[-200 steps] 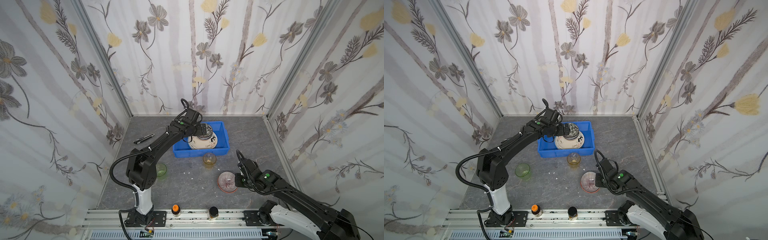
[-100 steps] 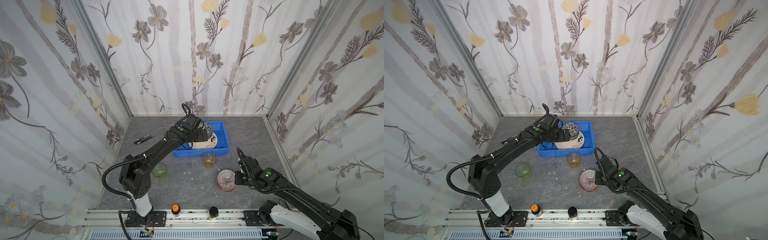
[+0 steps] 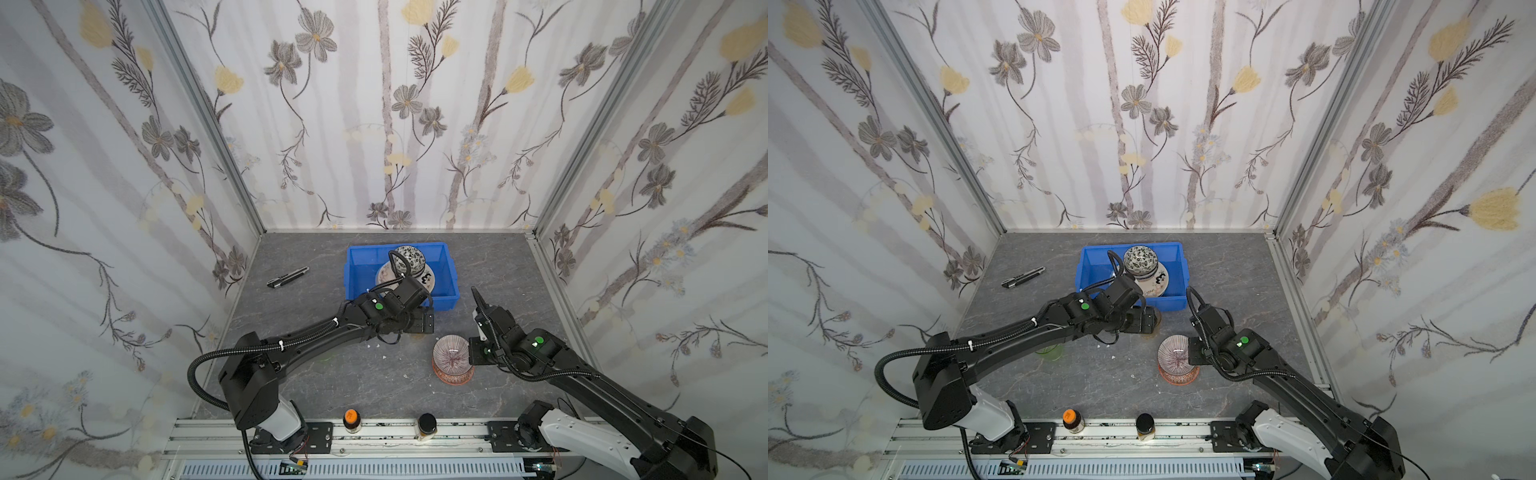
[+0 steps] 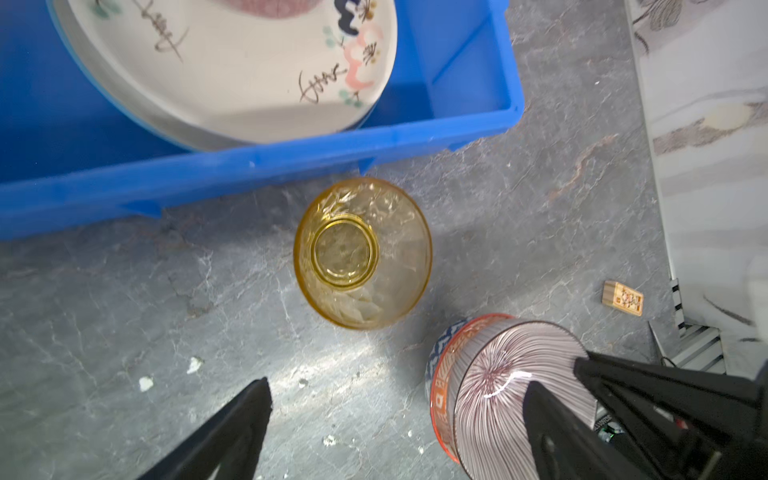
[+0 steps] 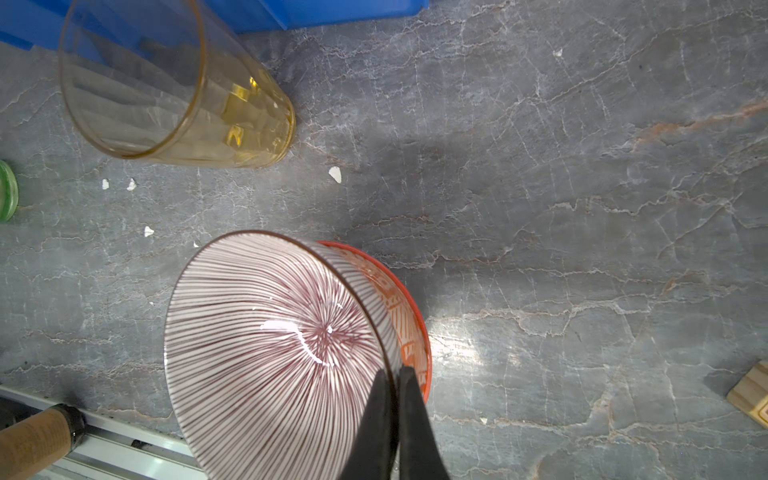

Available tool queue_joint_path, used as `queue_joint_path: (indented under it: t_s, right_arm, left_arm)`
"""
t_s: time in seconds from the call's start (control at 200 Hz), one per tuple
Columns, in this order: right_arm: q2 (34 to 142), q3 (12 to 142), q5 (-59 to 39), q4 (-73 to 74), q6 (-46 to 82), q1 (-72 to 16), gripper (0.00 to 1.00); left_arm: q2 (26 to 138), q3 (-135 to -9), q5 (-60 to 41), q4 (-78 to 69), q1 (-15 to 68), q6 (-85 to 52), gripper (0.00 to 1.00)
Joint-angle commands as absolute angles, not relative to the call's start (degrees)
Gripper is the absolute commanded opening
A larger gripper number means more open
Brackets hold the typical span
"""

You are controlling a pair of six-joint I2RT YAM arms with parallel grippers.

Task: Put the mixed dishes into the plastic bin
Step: 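Move the left gripper to the striped bowl and grip its rim beside the right gripper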

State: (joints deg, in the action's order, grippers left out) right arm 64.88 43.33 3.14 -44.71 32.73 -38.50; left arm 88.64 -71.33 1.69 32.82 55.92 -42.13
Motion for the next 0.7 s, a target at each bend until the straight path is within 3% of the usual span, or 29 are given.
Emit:
queue_joint_path:
  t_s: [0.0,0.695]
  right_arm:
    - [65.54,45.67,2.34,-43.32,30.11,-38.38,0.00]
    - [72.78,53.17,0.95,-41.57,23.38,-37.64,0.00]
  left_arm:
    - [87.22,-69.71,3.71,31.15,57.87,-46.69,0.92]
    - [93.72,-69.07,-0.07,25.60,62.14,-50.08,0.65]
